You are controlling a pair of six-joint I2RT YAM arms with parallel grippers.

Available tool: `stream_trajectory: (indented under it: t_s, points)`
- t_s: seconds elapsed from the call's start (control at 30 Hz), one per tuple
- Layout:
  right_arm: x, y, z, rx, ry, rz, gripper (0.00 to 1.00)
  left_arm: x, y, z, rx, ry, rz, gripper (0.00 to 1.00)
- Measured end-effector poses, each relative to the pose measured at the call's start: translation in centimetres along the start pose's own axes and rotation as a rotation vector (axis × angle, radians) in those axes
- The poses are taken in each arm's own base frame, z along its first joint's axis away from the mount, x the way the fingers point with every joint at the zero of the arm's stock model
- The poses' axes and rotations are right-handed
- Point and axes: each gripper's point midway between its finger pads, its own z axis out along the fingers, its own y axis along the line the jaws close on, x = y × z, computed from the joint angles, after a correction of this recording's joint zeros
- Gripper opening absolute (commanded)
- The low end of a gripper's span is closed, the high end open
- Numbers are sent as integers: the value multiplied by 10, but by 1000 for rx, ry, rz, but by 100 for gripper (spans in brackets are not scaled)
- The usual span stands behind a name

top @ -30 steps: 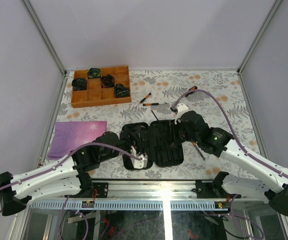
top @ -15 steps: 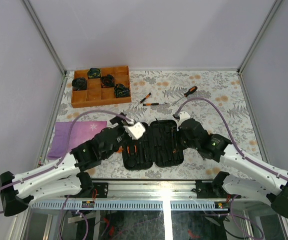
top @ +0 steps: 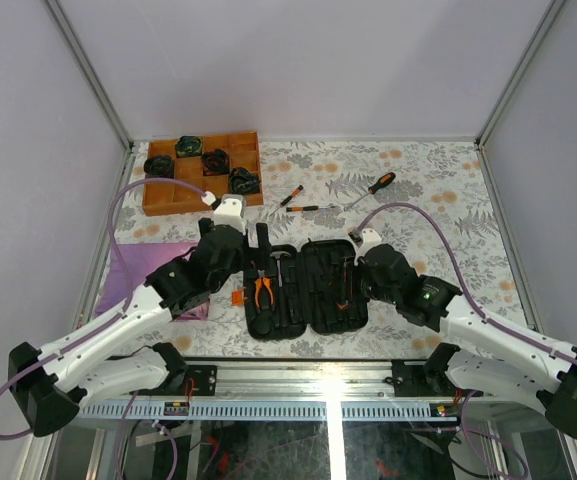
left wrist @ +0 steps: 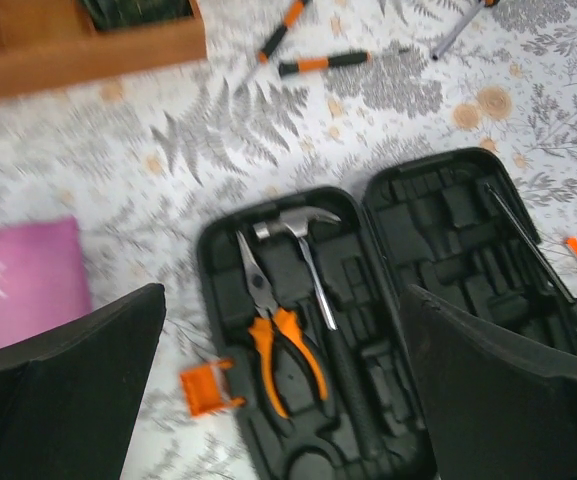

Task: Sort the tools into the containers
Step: Pick up the screwdriver from the center of the board, then place the screwdriver in the storage box.

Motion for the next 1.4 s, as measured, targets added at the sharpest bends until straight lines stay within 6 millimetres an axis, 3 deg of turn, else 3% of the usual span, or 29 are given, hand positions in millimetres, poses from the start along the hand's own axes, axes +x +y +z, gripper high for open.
stream_trajectory:
  t_s: [0.2, 0.47, 0.73, 1.03, 1.23, 1.4]
  points:
    - [-3, 4, 0, -38, -64, 95, 0, 39, -2, 2, -23, 128, -212, 100]
    - [1, -6, 4, -28, -126, 230, 0, 58, -11, -3, -3, 195, -359, 100]
    - [2, -13, 6, 6, -142, 269, 0, 101, -7, -1, -9, 287, -382, 100]
    - [3, -20, 7, 39, -145, 270, 0, 128, 5, 5, -51, 321, -353, 99]
    - [4, -21, 9, 47, -139, 269, 0, 150, 24, 13, -112, 354, -368, 86]
    - [8, -23, 12, 58, -125, 269, 0, 153, 36, 20, -146, 363, -390, 72]
